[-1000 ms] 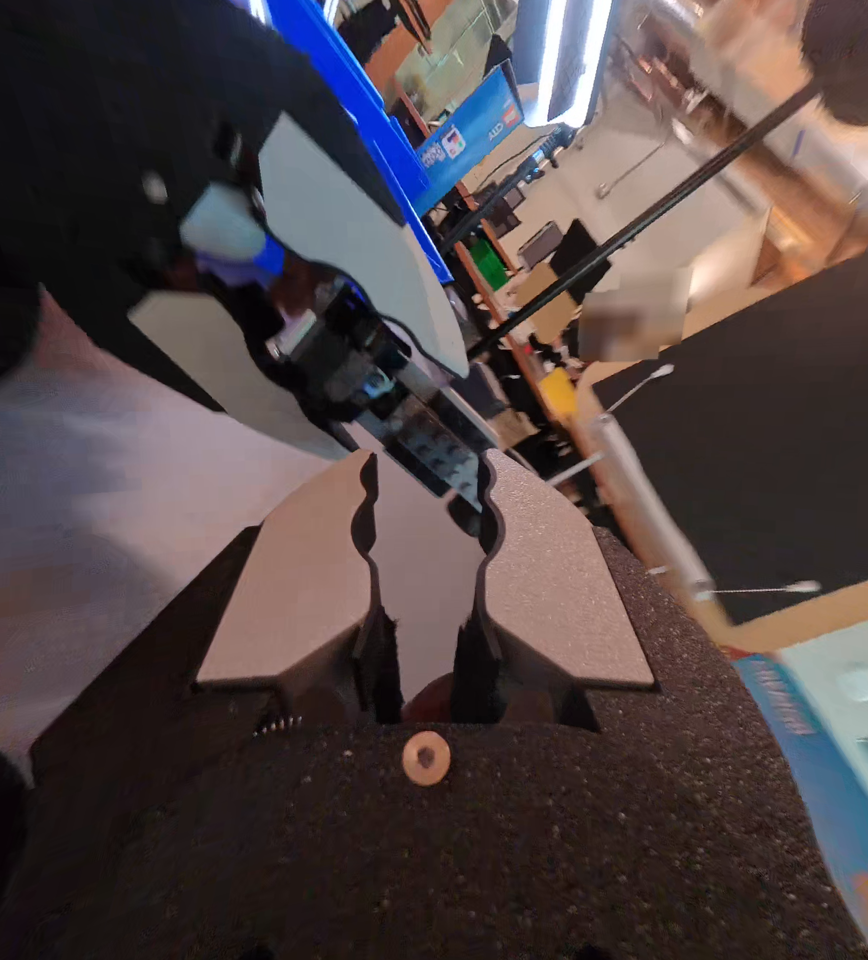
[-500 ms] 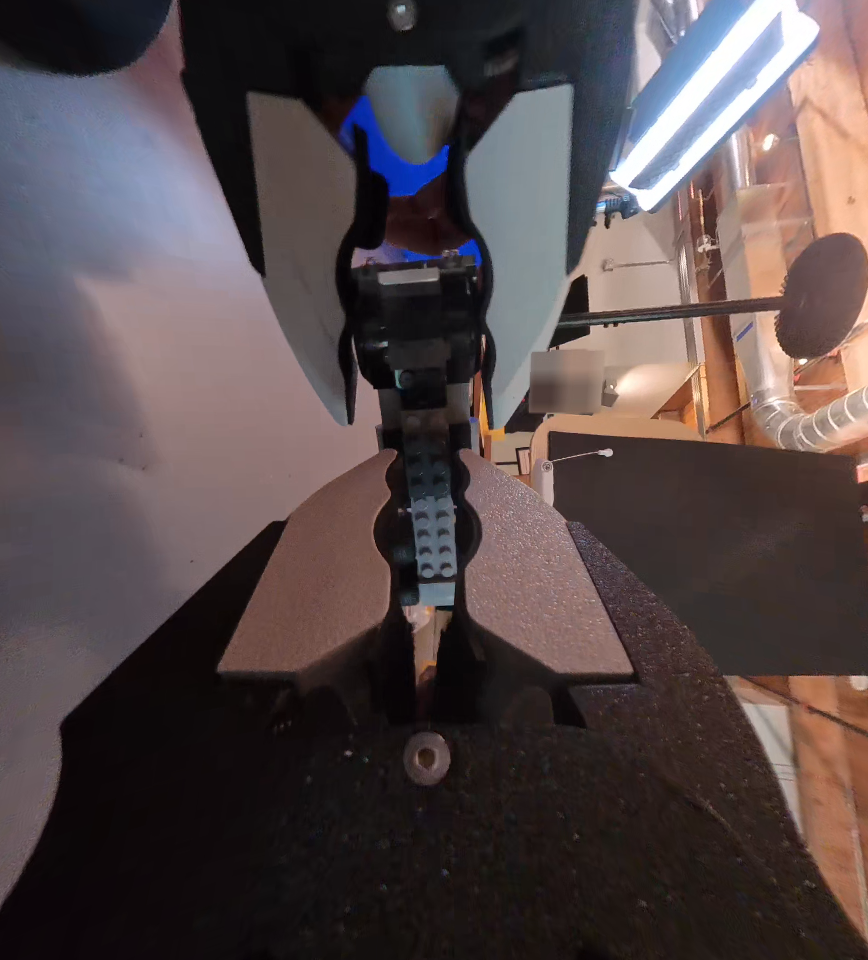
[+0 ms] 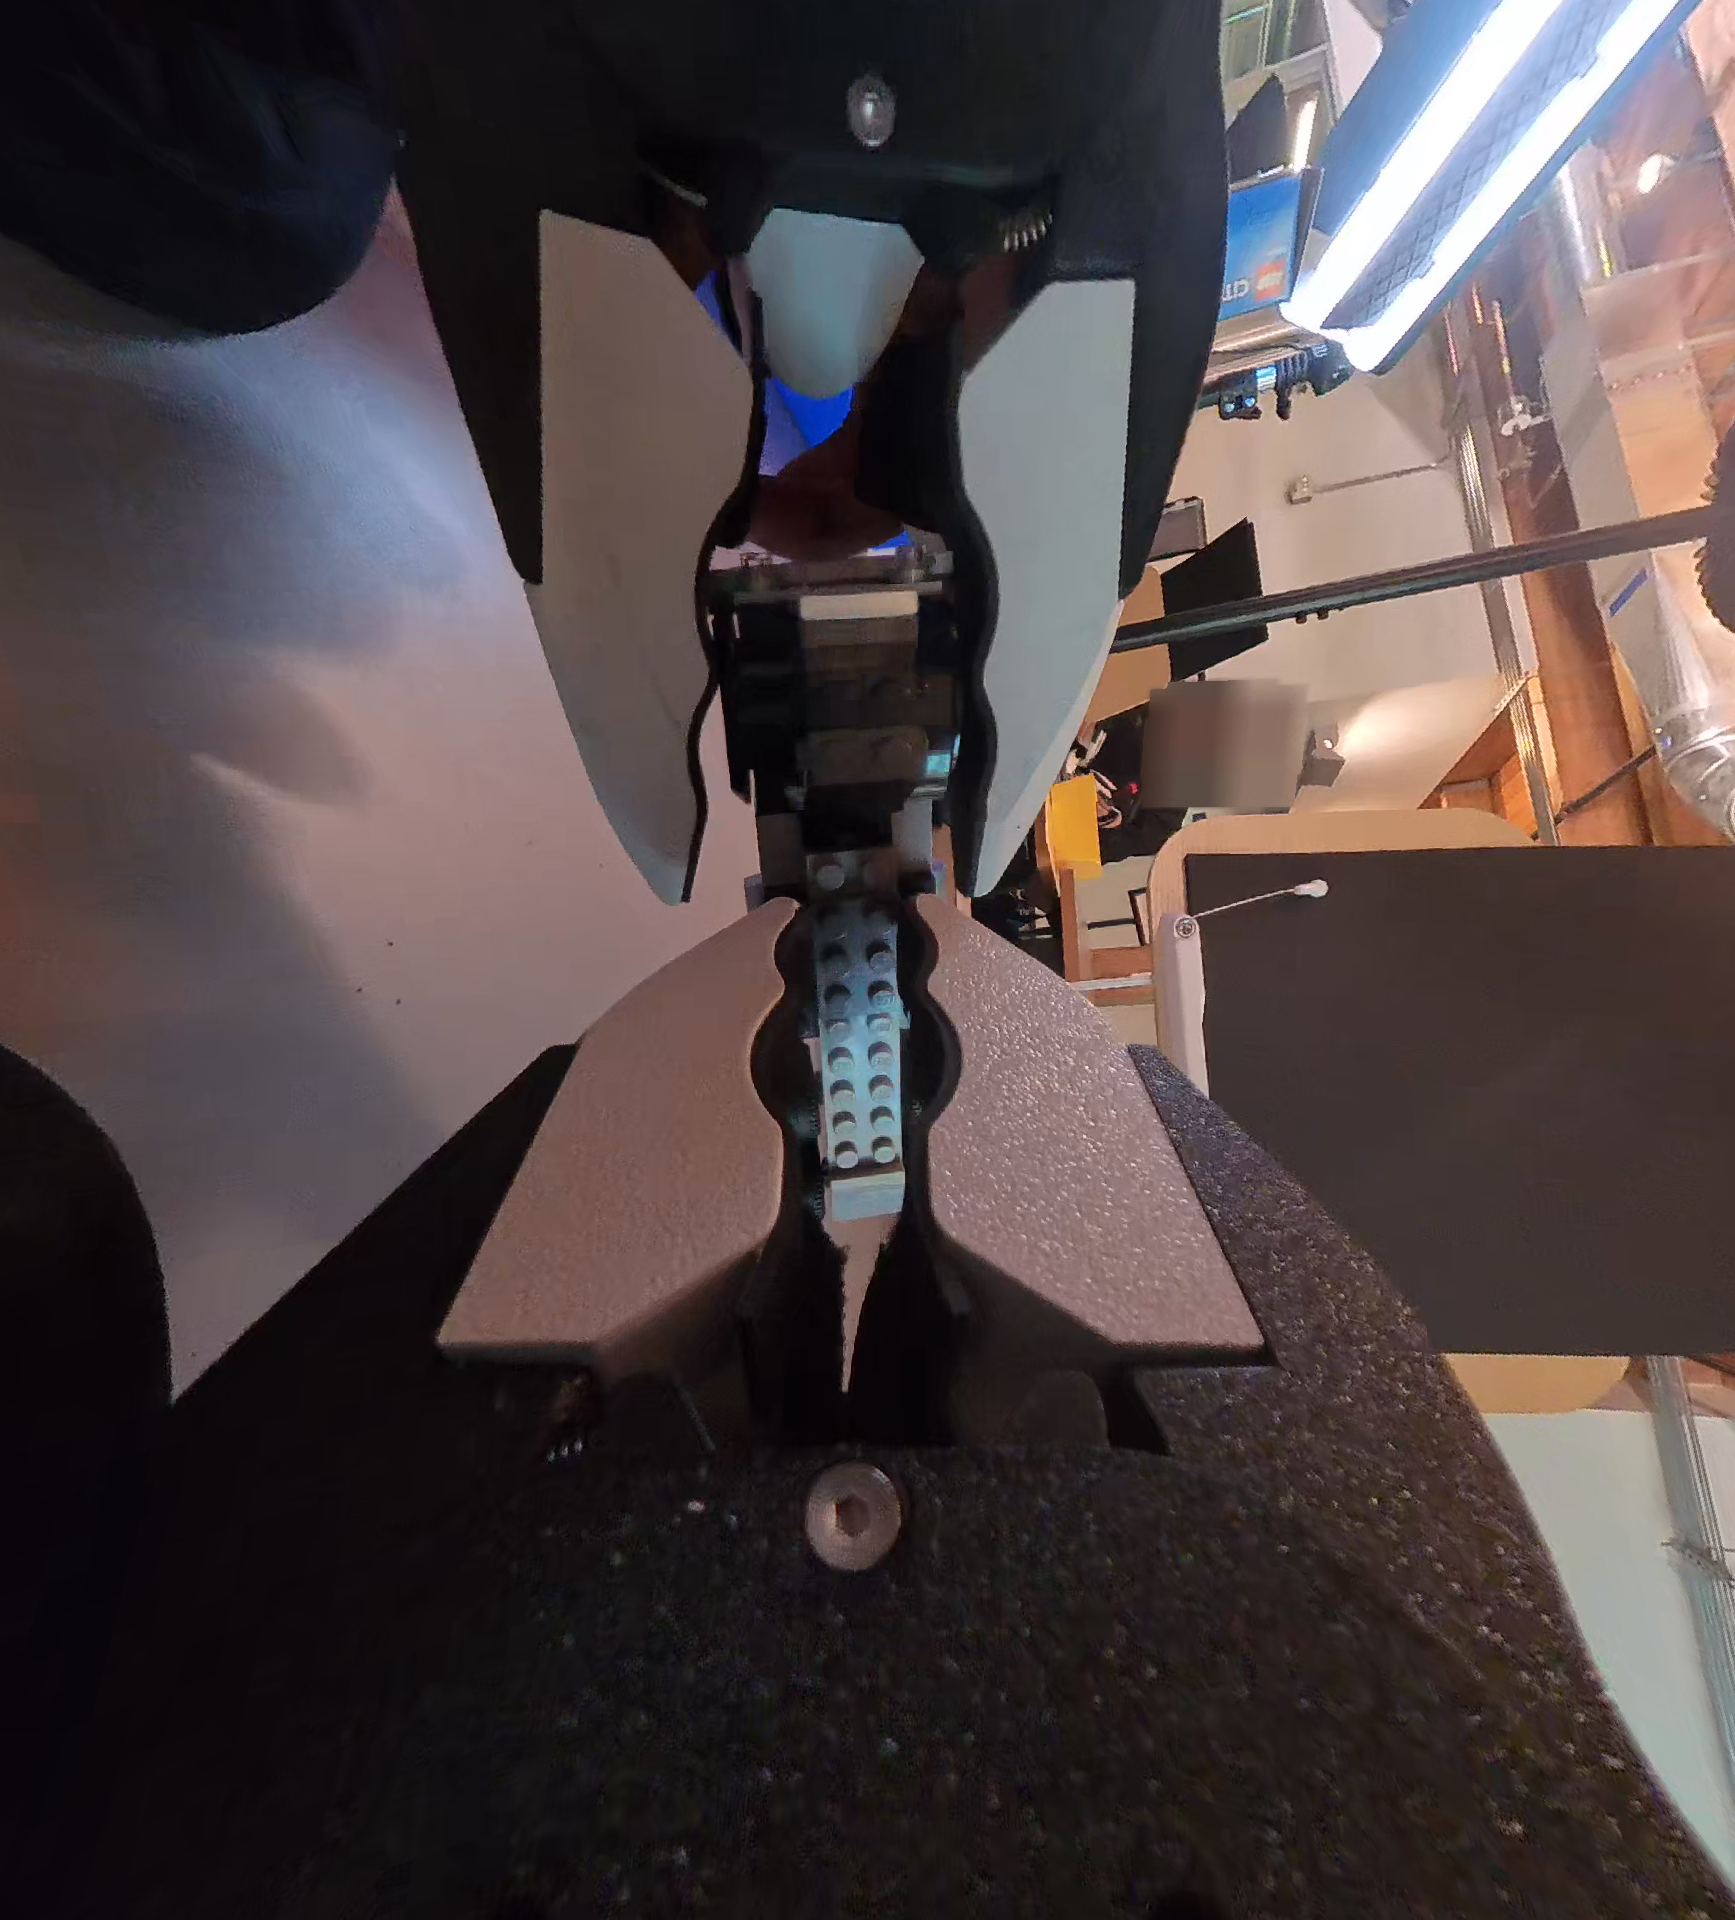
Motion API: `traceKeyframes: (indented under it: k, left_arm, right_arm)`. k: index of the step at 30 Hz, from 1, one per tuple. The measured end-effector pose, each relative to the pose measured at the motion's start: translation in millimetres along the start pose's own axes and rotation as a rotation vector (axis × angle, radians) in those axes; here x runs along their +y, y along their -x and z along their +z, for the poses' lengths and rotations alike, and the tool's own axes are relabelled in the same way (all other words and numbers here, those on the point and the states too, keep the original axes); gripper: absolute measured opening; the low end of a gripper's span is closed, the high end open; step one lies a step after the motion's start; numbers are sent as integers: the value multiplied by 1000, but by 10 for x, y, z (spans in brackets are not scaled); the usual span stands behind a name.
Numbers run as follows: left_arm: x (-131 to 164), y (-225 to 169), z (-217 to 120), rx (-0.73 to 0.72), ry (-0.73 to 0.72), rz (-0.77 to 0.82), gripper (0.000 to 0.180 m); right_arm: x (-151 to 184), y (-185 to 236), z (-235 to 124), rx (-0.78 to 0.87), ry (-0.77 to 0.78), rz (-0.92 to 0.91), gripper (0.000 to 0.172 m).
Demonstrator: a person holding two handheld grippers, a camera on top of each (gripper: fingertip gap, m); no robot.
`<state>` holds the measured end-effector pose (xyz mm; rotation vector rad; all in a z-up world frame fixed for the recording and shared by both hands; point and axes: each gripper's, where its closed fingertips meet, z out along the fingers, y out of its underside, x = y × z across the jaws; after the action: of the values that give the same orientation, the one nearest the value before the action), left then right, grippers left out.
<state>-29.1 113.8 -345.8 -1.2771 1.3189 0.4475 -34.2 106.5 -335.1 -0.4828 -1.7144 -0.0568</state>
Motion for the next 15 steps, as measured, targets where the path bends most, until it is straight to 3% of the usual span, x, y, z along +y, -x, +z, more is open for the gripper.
traceKeyframes:
  k: [7, 15]
  left_arm:
    - [-2, 59, -30, 78, -83, -350, 52]
    - [30, -7, 0, 134, -121, -440, 52]
  right_arm:
    - [-42, -55, -33, 12, -48, 63, 2]
    - [50, -139, -150, -129, -286, 604, 14]
